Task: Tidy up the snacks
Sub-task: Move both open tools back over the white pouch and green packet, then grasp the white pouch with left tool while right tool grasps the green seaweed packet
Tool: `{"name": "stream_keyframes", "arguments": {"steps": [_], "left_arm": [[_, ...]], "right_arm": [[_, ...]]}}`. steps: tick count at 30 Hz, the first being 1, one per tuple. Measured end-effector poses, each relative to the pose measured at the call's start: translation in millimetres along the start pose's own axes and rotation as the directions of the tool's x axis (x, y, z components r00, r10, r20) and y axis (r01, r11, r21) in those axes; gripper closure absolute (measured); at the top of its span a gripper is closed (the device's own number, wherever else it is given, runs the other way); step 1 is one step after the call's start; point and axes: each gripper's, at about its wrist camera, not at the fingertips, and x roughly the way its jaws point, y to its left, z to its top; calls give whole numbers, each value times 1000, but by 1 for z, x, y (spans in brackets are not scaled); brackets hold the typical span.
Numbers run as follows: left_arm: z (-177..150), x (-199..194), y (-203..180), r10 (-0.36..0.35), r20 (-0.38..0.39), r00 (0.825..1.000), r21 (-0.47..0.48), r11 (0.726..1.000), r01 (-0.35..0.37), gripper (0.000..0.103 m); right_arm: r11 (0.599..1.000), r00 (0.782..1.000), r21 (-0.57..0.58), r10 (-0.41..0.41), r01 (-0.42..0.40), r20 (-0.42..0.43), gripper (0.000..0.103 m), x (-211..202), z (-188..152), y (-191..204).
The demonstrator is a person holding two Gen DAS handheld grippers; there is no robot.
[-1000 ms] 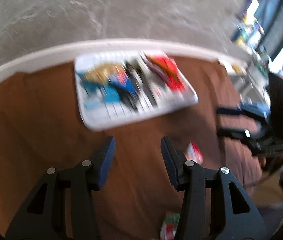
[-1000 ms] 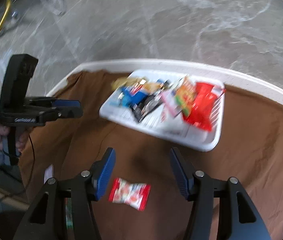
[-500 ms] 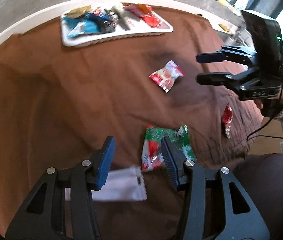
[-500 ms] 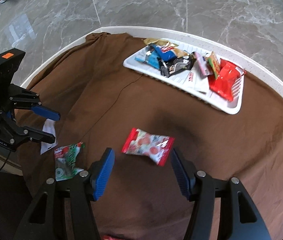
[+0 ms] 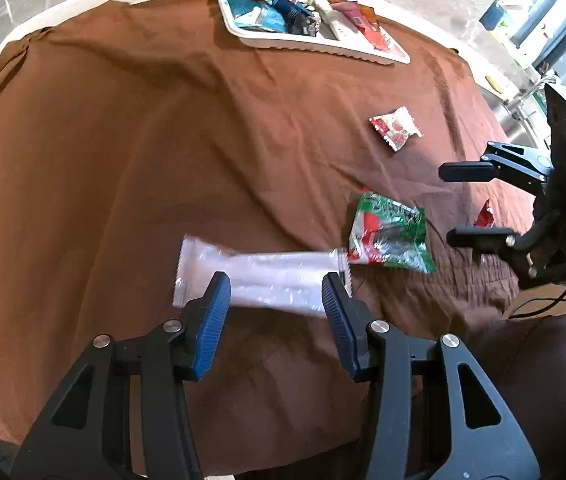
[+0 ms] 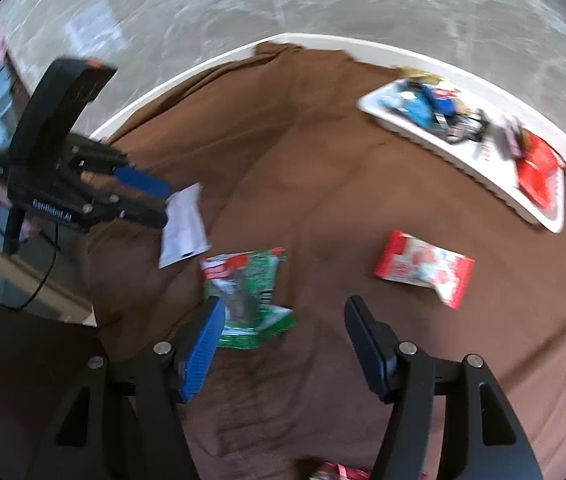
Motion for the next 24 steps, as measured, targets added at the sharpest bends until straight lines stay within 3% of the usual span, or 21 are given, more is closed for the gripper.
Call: {"name": "stream_keyframes", "arguments": {"steps": [6, 9, 12, 15, 18, 21, 24], "left_arm": [[-12, -2, -2, 39, -8, 999, 54, 998, -38, 57], [-18, -3, -9, 88, -17, 996, 137, 987, -85, 57], [-22, -3, -20, 131, -4, 991, 255, 959, -125, 57], [-21, 2, -35, 194, 14, 981, 398, 899, -184, 57], [-19, 12, -49, 253, 25, 967, 540, 811, -226, 57], [-15, 23, -56, 298, 20, 954, 641, 729, -241, 57], [-11, 32, -60, 321, 21, 947, 702, 670, -243, 57]], "right_arm": [[996, 1000, -88, 13, -15, -28, 38, 20, 8, 23], [994, 1000, -113, 1, -4, -29, 38, 23, 11, 29], [997, 1000, -79, 18, -18, -11, 38, 19, 12, 25], [999, 1000, -51, 13, -13, -2, 38, 15, 11, 19], [1000, 1000, -25, 1, 0, 4, 38, 8, 6, 15], [1000, 1000, 9, -11, 11, 6, 38, 1, -2, 10], [997, 1000, 68, -26, 26, 6, 37, -8, -14, 2]]}}
